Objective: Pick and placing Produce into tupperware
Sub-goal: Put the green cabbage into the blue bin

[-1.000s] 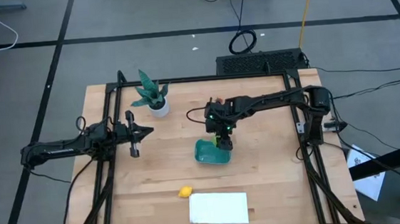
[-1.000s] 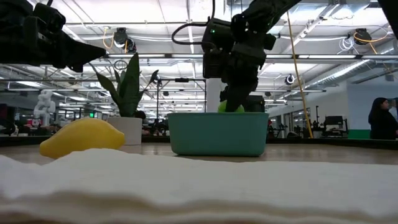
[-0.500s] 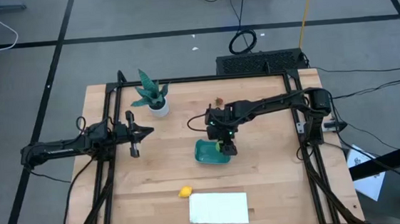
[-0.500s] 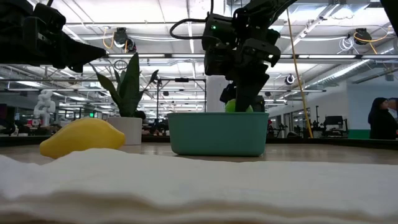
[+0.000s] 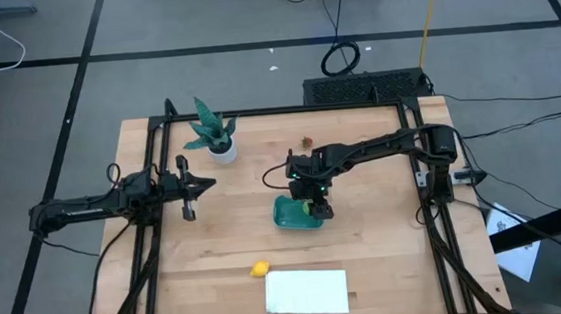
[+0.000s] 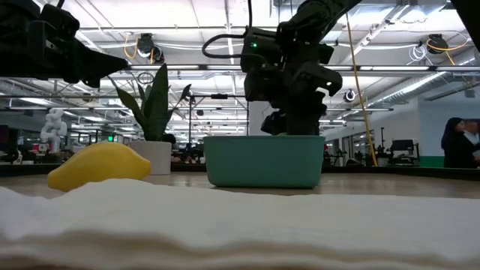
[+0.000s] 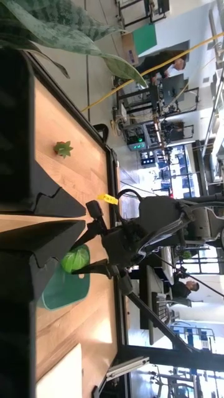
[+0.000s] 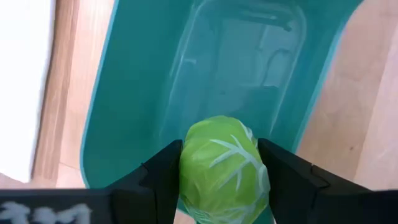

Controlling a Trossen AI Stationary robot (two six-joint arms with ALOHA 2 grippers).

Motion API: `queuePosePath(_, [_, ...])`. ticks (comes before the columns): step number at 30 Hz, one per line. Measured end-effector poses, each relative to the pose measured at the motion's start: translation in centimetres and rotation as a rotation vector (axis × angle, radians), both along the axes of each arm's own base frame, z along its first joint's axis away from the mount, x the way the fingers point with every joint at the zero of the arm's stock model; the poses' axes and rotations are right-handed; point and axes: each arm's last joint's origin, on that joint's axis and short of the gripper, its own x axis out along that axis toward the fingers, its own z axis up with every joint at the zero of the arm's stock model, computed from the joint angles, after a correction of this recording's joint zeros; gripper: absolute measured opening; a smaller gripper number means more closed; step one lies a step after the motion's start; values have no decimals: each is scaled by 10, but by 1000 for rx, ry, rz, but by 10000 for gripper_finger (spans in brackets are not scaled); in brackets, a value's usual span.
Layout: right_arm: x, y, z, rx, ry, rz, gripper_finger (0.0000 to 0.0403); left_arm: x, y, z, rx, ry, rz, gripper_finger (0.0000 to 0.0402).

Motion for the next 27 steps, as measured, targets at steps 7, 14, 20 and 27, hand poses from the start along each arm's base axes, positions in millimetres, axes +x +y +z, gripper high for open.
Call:
queuePosePath(7, [1,16,-1,-147,-31,154,180,0,0,0,0,0,0,26])
queuePosePath(14, [2,21,-1,-180,-48,201,180,0,0,0,0,0,0,26])
queuePosePath(20, [1,21,-1,-195,-61,252,180,0,0,0,0,0,0,26])
queuePosePath(27, [1,21,-1,-197,-66,275,180,0,0,0,-2,0,0,26])
